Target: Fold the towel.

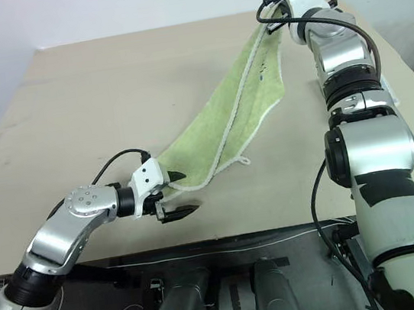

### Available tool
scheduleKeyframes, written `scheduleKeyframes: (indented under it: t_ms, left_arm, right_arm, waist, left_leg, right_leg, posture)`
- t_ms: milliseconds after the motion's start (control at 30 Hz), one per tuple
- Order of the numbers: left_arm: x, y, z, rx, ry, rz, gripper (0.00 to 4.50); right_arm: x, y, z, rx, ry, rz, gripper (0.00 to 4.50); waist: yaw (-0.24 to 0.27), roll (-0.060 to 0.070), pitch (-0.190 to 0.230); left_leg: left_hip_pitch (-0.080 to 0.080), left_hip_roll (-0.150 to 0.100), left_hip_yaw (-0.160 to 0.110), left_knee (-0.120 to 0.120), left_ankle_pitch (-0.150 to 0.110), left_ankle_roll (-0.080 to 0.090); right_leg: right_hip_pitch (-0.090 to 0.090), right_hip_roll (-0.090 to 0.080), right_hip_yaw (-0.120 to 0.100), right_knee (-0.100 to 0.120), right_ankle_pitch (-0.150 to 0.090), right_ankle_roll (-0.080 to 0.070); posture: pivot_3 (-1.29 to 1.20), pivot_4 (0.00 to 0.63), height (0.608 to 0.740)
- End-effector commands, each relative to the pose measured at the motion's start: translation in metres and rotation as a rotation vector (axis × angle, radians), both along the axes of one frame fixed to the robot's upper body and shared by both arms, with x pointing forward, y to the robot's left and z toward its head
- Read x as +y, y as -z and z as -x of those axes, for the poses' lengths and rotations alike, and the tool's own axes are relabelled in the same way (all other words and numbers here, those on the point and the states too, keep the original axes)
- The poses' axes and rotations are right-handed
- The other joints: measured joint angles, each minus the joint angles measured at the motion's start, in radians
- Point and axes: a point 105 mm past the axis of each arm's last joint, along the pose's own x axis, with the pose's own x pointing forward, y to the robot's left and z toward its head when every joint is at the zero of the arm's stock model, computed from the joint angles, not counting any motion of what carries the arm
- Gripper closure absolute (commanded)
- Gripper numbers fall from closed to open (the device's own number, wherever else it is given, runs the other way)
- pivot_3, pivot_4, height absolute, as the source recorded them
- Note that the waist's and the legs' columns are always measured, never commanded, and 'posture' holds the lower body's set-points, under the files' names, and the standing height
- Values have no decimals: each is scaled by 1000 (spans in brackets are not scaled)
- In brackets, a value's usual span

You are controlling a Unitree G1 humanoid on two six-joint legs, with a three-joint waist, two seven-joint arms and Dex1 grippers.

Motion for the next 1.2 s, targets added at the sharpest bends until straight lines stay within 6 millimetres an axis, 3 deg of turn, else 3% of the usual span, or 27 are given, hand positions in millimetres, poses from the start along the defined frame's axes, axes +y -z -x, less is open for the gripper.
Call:
scheduleKeyframes:
  t_ms: [33,167,400,500,633,733,900,1067,1200]
  left_arm:
    - [-6,-14,-9,-95,23,5,0]
    - [-7,-17,-9,-99,37,20,0]
    - [-14,-18,-3,-97,80,30,0]
    - [-15,-15,-9,-113,64,0,0]
    - [-19,-7,-9,-128,77,-28,0]
    - [-26,-3,-8,-142,93,-26,0]
    - [-37,-9,-24,-186,9,32,0]
    - [-38,-10,-41,-232,-70,27,0]
    - [-42,-9,-44,-230,-81,29,0]
  right_arm:
    - [0,-35,5,-101,0,-3,4475]
    - [6,-44,7,-133,-46,-41,4475]
    - [25,-80,19,-247,-160,-92,4475]
    - [35,-103,31,-371,-214,-77,4475]
    - [44,-115,40,-440,-269,-89,4475]
    - [48,-116,43,-450,-298,-95,4475]
    - [51,-105,40,-429,-301,-64,4475]
    - [50,-105,41,-432,-297,-72,4475]
    - [48,-105,42,-433,-293,-73,4475]
  waist:
    - [-1,0,0]
    - [-5,0,0]
    - [-4,0,0]
    - [-3,0,0]
    - [-3,0,0]
    - [-2,0,0]
    - [0,0,0]
    - [0,0,0]
    - [-4,0,0]
  left_leg:
    - [0,0,0,0,0,0]
    - [0,0,0,0,0,0]
    - [0,0,0,0,0,0]
    - [0,0,0,0,0,0]
    - [0,0,0,0,0,0]
    - [0,0,0,0,0,0]
    - [0,0,0,0,0,0]
    - [0,0,0,1,0,0]
    - [0,0,0,1,0,0]
  right_leg:
    - [0,0,0,0,0,0]
    - [0,0,0,0,0,0]
    - [-1,0,1,0,0,0]
    - [-1,0,1,0,0,0]
    - [0,0,1,0,0,0]
    - [0,0,1,0,0,0]
    - [0,0,0,1,0,0]
    - [0,0,1,2,0,0]
    - [-1,0,1,2,0,0]
  posture:
    - [0,150,740]
    - [0,150,740]
    - [0,150,740]
    - [0,150,740]
    - [0,150,740]
    - [0,150,740]
    - [0,150,740]
    - [0,150,740]
    - [0,150,740]
